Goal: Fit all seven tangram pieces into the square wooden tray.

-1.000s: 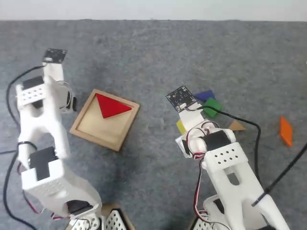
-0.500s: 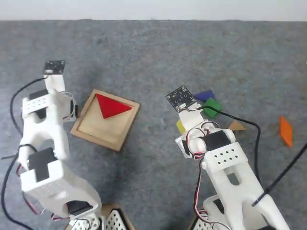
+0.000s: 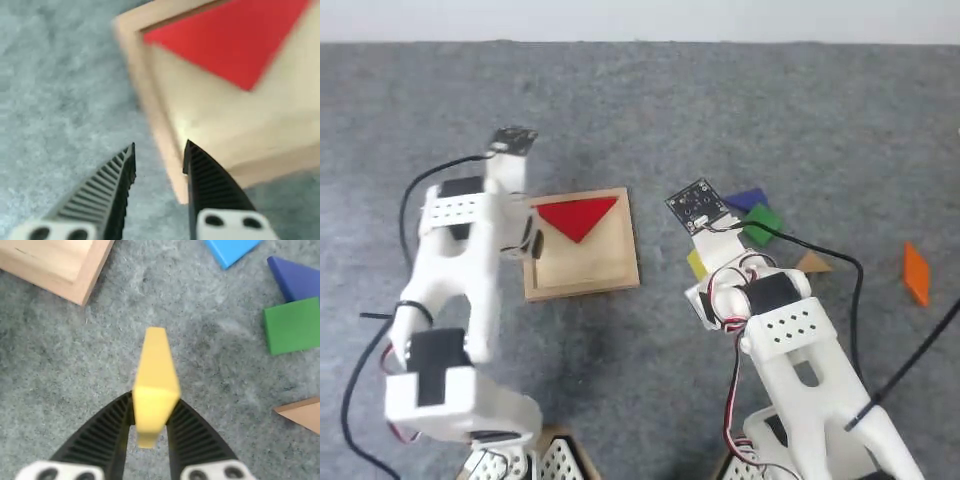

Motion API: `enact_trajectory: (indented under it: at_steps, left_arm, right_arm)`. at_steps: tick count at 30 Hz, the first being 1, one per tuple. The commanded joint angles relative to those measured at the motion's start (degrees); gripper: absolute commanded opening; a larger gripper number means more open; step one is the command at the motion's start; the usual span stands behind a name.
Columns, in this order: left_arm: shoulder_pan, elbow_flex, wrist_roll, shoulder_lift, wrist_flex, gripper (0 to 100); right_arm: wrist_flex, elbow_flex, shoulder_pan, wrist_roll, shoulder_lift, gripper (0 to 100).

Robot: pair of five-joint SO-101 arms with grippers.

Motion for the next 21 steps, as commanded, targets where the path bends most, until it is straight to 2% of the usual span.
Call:
enact_trajectory:
  at_steps: [1,7,11,16,21]
  left_arm:
    - [1.9,-0.6,2.4,-5.8,1.9,15]
    - [-7.6,-3.6,9.2,-10.9,1.5,15]
    - [-14.9,-2.2,12.2,-15.0,1.5,16]
    - [-23.7,5.4,8.4,-17.6,-3.8,16]
    - [-36.3,8.5,0.6,-15.4,-11.1,16]
  right_arm:
    - [-1.2,-0.5,-0.3,-0.2,0.1,0.6]
    - [0.2,-1.5,-0.6,0.4,0.1,0.6]
    - [7.3,-10.0,-5.7,6.8,4.1,0.6]
    - [16.0,-25.8,-16.3,23.7,22.0,0.6]
    - [28.1,-45.9,-22.2,40.8,37.7,0.6]
